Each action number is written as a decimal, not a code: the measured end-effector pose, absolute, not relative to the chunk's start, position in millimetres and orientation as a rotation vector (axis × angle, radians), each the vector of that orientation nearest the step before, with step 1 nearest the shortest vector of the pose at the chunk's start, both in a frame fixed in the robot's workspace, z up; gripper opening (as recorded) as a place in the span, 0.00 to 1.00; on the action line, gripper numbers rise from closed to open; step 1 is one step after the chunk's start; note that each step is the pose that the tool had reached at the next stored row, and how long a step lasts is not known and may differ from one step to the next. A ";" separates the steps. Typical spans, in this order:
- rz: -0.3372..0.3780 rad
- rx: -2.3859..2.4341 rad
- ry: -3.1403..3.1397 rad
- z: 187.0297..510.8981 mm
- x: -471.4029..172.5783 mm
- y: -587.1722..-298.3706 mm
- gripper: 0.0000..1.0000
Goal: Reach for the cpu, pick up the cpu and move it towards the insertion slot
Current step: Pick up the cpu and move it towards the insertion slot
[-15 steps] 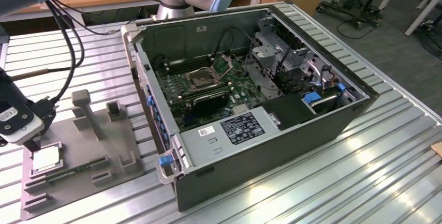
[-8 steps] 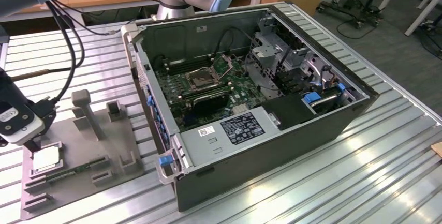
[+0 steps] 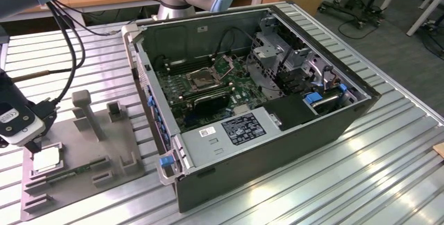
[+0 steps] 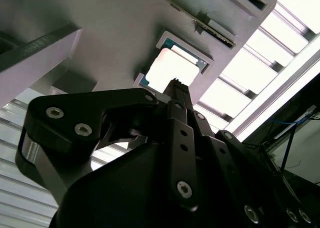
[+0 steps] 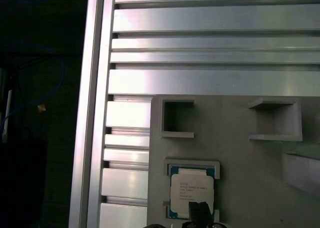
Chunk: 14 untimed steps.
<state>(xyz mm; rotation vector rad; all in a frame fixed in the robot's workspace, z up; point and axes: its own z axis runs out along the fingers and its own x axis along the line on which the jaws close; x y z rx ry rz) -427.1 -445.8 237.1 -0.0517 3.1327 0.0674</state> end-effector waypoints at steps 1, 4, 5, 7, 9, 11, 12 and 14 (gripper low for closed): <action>0.068 -0.052 3.133 236.8 -427.1 -445.8 0.11; 0.067 -0.052 3.133 236.2 -427.1 -445.8 0.11; 0.067 -0.052 3.133 235.9 -427.1 -445.8 0.11; 0.067 -0.052 3.133 235.9 -427.1 -445.8 0.11; 0.068 -0.052 3.132 235.1 -427.1 -445.8 0.11; 0.067 -0.052 3.133 234.1 -427.1 -445.8 0.11; 0.067 -0.052 3.133 233.5 -427.1 -445.8 0.11; 0.067 -0.052 3.133 232.2 -427.1 -445.8 0.11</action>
